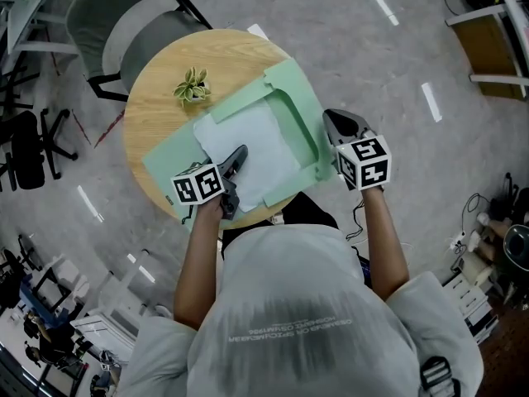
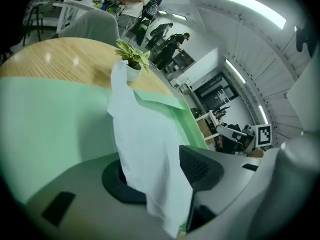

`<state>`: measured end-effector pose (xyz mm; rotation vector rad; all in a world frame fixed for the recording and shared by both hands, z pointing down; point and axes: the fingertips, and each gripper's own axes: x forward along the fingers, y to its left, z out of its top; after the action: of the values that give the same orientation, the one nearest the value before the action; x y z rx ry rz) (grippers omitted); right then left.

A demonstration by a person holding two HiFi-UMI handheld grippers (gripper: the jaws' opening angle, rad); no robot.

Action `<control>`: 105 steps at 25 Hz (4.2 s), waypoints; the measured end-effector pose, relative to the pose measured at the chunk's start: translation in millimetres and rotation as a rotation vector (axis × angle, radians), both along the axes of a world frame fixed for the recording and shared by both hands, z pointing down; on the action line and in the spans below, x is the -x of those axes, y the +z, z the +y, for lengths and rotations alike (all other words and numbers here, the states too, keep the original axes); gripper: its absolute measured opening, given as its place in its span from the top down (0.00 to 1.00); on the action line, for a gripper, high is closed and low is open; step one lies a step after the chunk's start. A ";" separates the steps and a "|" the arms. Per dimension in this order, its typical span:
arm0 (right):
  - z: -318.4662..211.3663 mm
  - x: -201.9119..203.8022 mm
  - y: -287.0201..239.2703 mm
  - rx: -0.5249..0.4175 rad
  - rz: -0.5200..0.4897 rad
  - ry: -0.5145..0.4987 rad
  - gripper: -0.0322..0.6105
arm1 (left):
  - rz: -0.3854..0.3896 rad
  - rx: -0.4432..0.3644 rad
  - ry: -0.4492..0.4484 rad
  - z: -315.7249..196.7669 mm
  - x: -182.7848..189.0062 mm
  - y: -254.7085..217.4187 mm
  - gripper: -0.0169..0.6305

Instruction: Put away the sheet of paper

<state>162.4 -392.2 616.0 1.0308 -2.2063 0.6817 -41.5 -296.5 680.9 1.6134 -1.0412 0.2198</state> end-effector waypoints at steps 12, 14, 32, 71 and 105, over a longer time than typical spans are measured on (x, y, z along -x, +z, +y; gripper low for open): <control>4.7 7.7 -4.6 -0.017 0.011 -0.028 0.92 | -0.080 0.018 -0.121 40.7 42.0 6.6 0.52; 7.9 10.2 -6.3 -0.023 0.010 -0.034 0.91 | -0.109 0.010 -0.162 46.7 53.8 7.3 0.52; 36.5 13.4 -23.7 -0.084 0.010 -0.040 0.92 | 0.011 0.000 -0.267 72.2 63.8 10.2 0.93; 78.4 -55.5 -53.6 -0.115 0.099 0.082 0.92 | 0.252 -0.047 -0.254 -13.0 -40.3 0.7 0.91; 180.0 -52.9 -125.2 -0.217 0.139 0.166 0.92 | -0.010 -0.074 0.104 21.8 -32.6 -7.0 0.92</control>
<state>215.3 -212.3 490.7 1.3410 -2.1234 0.4322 -9.0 -274.7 673.8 1.7374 -0.9836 0.2618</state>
